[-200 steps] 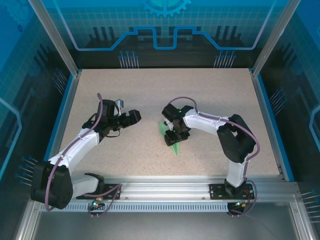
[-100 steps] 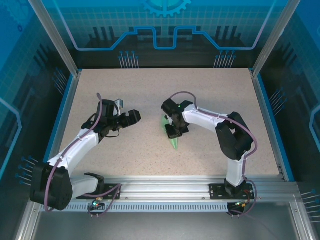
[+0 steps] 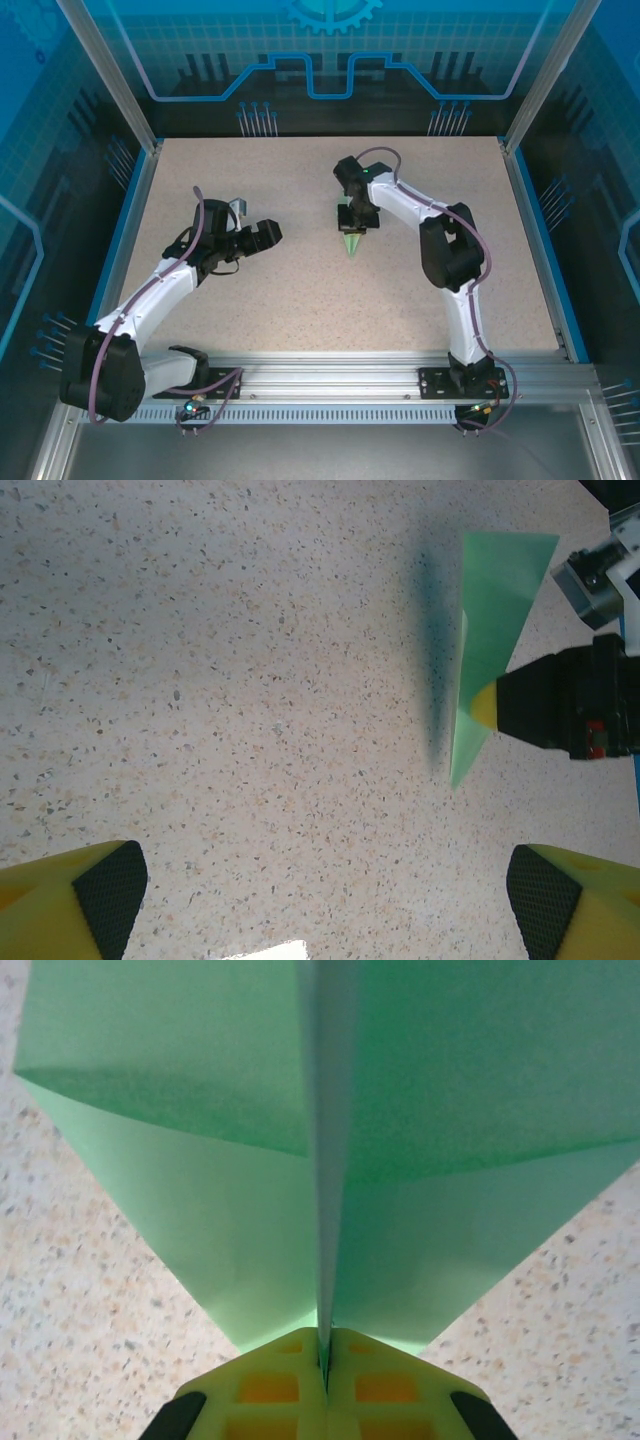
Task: Fold a paper plane with a square sheet of paper (fold left side to right side)
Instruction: Place the paper plane at the center of the table.
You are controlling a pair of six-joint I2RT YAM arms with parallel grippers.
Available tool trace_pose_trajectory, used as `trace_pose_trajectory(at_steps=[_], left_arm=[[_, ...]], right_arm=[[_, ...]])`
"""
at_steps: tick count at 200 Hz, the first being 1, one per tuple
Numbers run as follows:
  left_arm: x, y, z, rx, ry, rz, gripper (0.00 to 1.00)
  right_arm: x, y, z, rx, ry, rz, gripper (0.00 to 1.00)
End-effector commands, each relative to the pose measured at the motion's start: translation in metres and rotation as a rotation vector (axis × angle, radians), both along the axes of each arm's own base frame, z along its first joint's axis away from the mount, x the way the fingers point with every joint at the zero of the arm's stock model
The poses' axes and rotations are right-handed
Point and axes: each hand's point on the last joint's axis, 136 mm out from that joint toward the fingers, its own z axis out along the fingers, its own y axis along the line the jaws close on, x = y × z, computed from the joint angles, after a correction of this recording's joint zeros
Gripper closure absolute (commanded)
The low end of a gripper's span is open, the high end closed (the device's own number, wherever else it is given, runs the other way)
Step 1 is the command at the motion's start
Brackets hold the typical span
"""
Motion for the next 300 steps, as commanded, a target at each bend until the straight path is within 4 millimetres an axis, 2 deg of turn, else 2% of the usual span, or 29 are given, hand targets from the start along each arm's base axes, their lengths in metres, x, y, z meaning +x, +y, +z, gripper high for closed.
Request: trace_pose_trajectory(at_steps=[1,47,70,75,121,193,195,200,229,257,300], left_arm=[[-0.004,0.002,0.000,-0.003,0.010,-0.008,0.04],[-0.004,0.001,-0.002,-0.008,0.020,-0.014,0.04],[-0.004,-0.001,-0.003,-0.011,0.026,-0.022,0.04],[-0.004,-0.001,-0.003,-0.013,0.026,-0.024,0.04],[-0.003,-0.002,-0.003,-0.013,0.028,-0.029,0.04],[-0.001,-0.003,-0.001,-0.014,0.022,-0.031,0.03],[-0.001,-0.003,-0.001,-0.014,0.023,-0.032,0.03],[-0.001,-0.003,-0.001,-0.014,0.022,-0.031,0.03],[0.000,-0.003,0.000,-0.013,0.022,-0.032,0.03],[0.003,-0.004,0.001,-0.024,0.022,-0.030,0.02],[0.009,-0.004,0.005,-0.062,0.016,-0.017,0.01]], right_arm=[[0.001,-0.011,-0.004,-0.065,0.043,0.006,1.00],[0.005,-0.011,-0.021,-0.076,0.085,0.010,1.00],[0.008,-0.009,-0.019,-0.066,0.078,0.015,1.00],[0.006,-0.010,-0.030,-0.078,0.102,0.018,1.00],[0.007,-0.009,-0.029,-0.077,0.101,0.025,0.94],[0.006,-0.007,-0.016,-0.095,0.078,0.056,0.85],[0.007,-0.007,-0.007,-0.086,0.059,0.055,0.84],[0.008,-0.006,-0.002,-0.083,0.049,0.057,0.84],[0.006,-0.007,0.007,-0.096,0.038,0.065,0.79],[0.003,-0.007,0.014,-0.110,0.030,0.082,0.70],[-0.008,-0.009,0.045,-0.127,-0.017,0.112,0.59]])
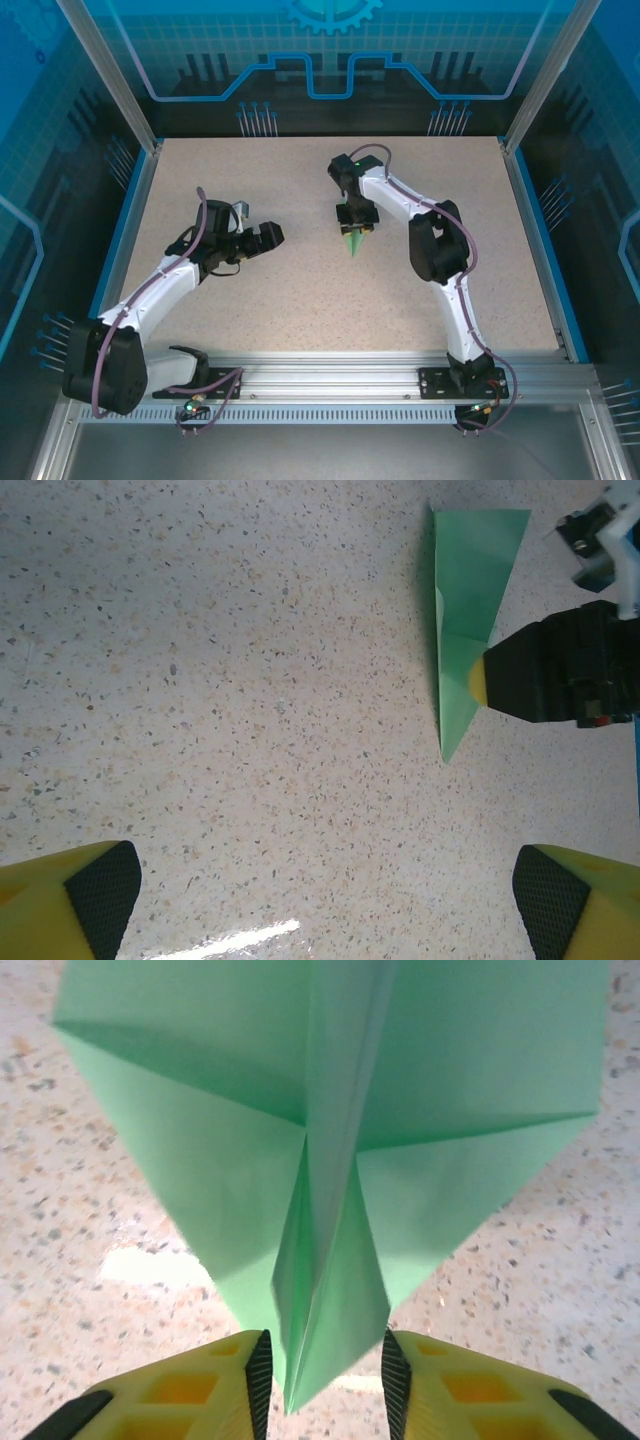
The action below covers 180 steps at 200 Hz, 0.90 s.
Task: Fold a paper plane with a square sheet of paper (fold left side to right side)
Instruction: Place the paper plane at the center of the table, then reset both arms
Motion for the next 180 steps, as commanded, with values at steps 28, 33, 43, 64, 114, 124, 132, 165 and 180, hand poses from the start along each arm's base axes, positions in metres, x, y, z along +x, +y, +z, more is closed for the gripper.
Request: trace_pose_trajectory(at_steps=[28,33,43,64,114,124,132,165,180], left_arm=[[0.018,0.012,0.023,-0.074,-0.052,0.059,0.01],[0.020,0.015,0.025,-0.076,-0.063,0.072,0.01],[0.022,0.024,0.030,-0.065,-0.084,0.108,0.01],[0.026,0.050,0.039,0.019,-0.142,0.203,0.01],[0.021,0.123,0.062,0.340,-0.385,0.456,0.01],[0.018,0.135,0.064,0.387,-0.429,0.503,0.01],[0.014,0.142,0.063,0.423,-0.453,0.526,0.01],[0.007,0.150,0.051,0.535,-0.518,0.504,0.01],[0.011,0.150,0.040,0.598,-0.518,0.453,0.01]], right_arm=[[-0.024,-0.014,0.084,-0.030,-0.151,0.050,0.55],[-0.027,-0.019,0.092,-0.037,-0.179,0.053,0.54],[-0.032,-0.029,0.113,-0.034,-0.257,0.055,0.49],[-0.045,-0.057,0.148,-0.035,-0.435,0.052,0.40],[-0.066,-0.148,0.175,-0.085,-0.794,-0.085,0.08],[-0.069,-0.167,0.170,-0.078,-0.826,-0.140,0.01],[-0.071,-0.179,0.164,-0.078,-0.851,-0.159,0.00],[-0.074,-0.224,0.119,-0.120,-0.970,-0.231,0.00],[-0.074,-0.238,0.099,-0.101,-1.018,-0.280,0.00]])
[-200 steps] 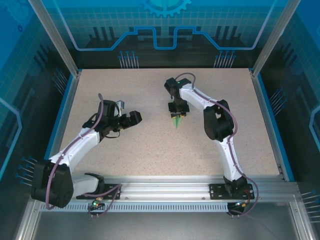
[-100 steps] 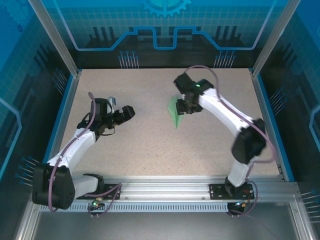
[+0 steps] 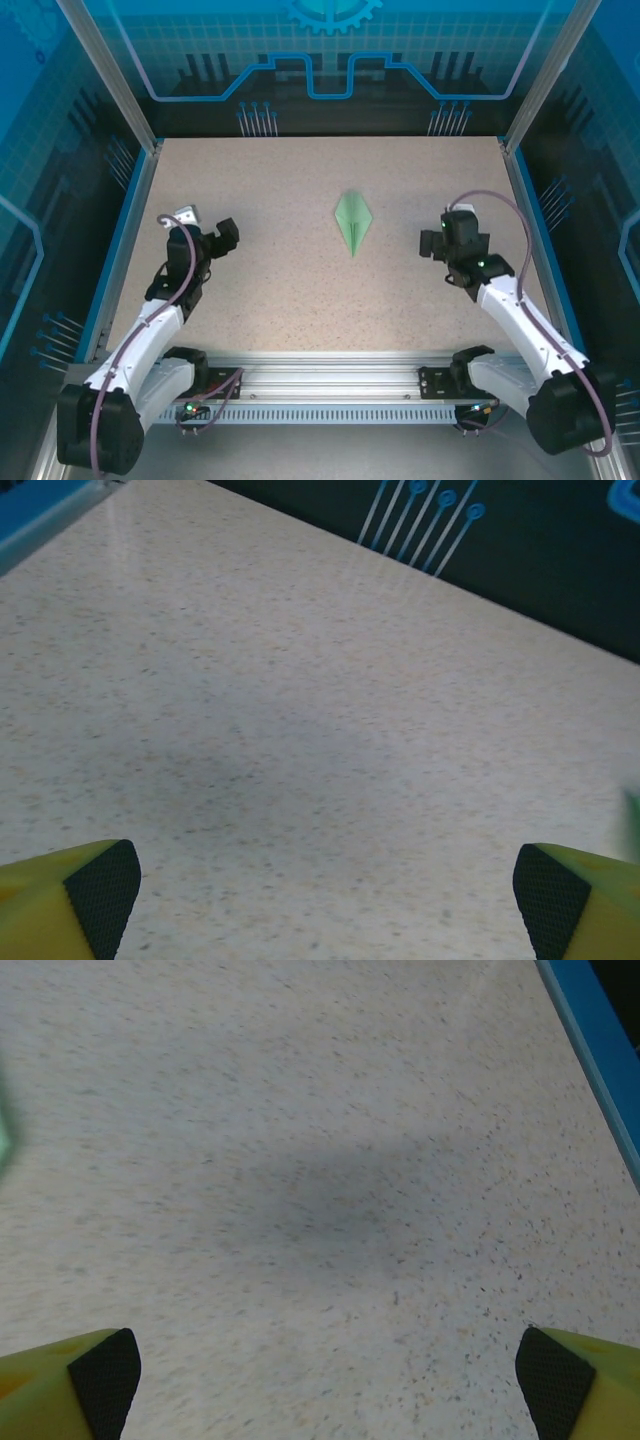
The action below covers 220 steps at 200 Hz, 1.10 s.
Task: Fold a paper plane with a square sheet of paper (fold left side to right side)
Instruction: Reset both arms
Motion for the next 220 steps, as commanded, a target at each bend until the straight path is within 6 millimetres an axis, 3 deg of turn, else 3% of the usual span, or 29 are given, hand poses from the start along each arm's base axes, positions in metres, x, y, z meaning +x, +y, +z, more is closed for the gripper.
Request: trace_pose_trajectory(at_steps=[1,36,64,90,116,148,159,220], left_arm=[[0.008,0.015,0.009,0.168,-0.061,0.010,0.01],[0.027,0.006,-0.023,0.233,-0.028,-0.089,0.01],[0.045,-0.009,-0.048,0.241,-0.034,-0.196,0.01],[0.059,-0.026,-0.047,0.237,-0.098,-0.308,0.01],[0.069,-0.033,-0.071,0.226,-0.084,-0.366,0.01],[0.072,-0.028,-0.073,0.187,-0.063,-0.356,0.01],[0.074,-0.014,-0.075,0.173,-0.038,-0.289,0.01],[0.074,-0.014,-0.075,0.172,-0.040,-0.290,0.01]], right_arm=[[0.022,-0.016,0.006,0.029,-0.226,-0.026,0.00],[0.033,-0.025,-0.022,0.087,-0.263,-0.007,0.00],[0.053,-0.016,-0.023,0.066,-0.337,0.080,0.00],[0.071,-0.007,-0.023,0.056,-0.376,0.137,0.00],[0.084,0.000,-0.032,0.044,-0.375,0.185,0.00],[0.094,0.013,-0.052,0.030,-0.335,0.247,0.00],[0.096,0.016,-0.050,0.024,-0.339,0.262,0.00],[0.097,0.026,-0.052,0.031,-0.315,0.320,0.00]])
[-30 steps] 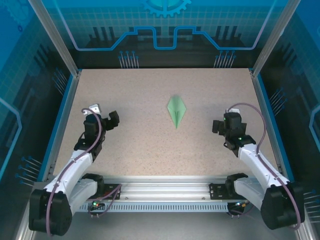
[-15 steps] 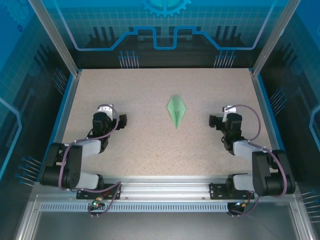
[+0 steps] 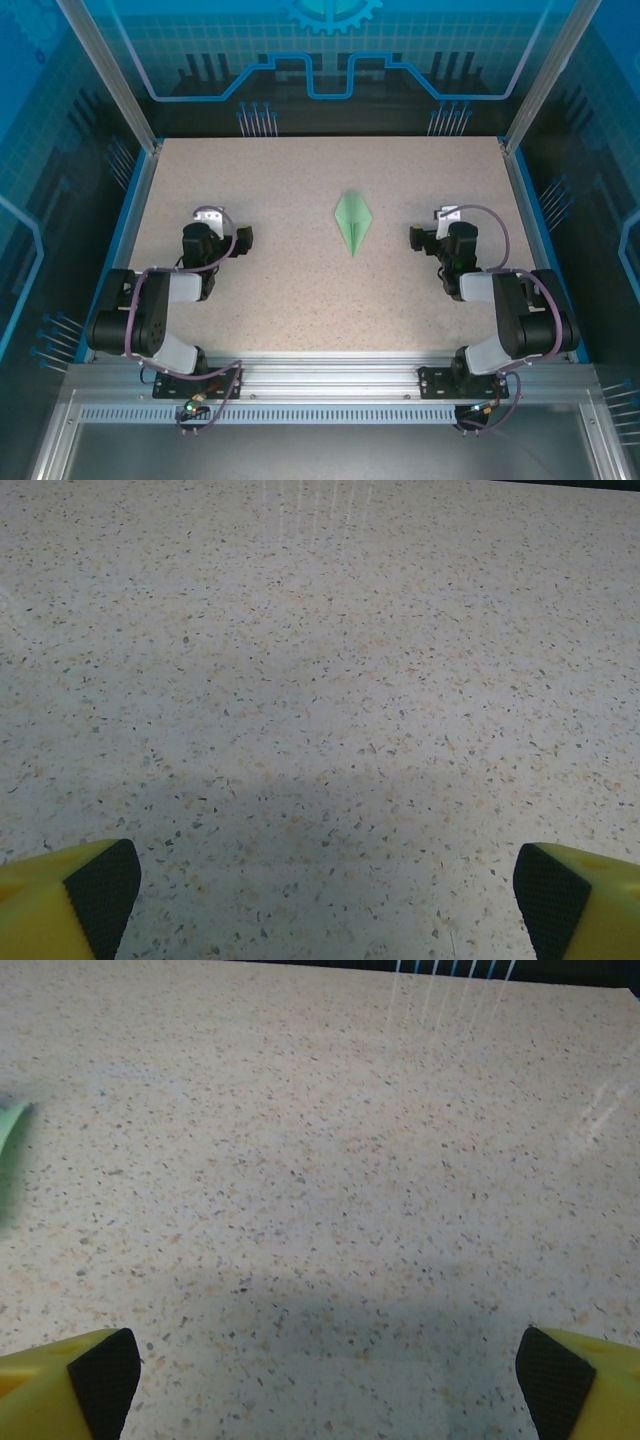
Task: Fold a paper plane with a square sheet of paper (fold left side to right side)
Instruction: Reset both arms
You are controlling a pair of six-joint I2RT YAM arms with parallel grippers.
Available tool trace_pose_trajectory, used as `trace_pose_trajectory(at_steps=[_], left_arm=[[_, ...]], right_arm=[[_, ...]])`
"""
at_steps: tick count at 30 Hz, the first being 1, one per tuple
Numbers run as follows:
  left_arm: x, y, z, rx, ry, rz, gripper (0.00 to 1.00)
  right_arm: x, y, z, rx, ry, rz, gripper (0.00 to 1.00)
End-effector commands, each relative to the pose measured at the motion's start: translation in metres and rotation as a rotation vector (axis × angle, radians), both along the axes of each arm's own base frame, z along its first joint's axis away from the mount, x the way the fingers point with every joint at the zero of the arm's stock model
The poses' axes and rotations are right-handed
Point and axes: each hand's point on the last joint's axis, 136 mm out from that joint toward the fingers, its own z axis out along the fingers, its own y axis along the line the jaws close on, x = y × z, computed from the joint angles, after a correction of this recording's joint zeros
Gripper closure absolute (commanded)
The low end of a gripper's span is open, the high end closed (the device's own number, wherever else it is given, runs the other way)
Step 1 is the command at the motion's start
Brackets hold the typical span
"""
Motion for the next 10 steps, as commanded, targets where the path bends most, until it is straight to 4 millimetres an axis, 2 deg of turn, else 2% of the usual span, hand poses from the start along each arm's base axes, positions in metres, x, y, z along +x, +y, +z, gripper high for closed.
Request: trace_pose_trajectory(at_steps=[1,10], left_arm=[[0.0086,0.0010,0.0132,-0.010,-0.046,0.000,0.01],[0.0087,0.0010,0.0131,-0.010,-0.046,0.000,0.01]], right_arm=[[0.0094,0.0145,0.0137,-0.010,-0.041,0.069,0.00],[0.0093,0.0143,0.0134,-0.007,-0.039,0.075,0.00]])
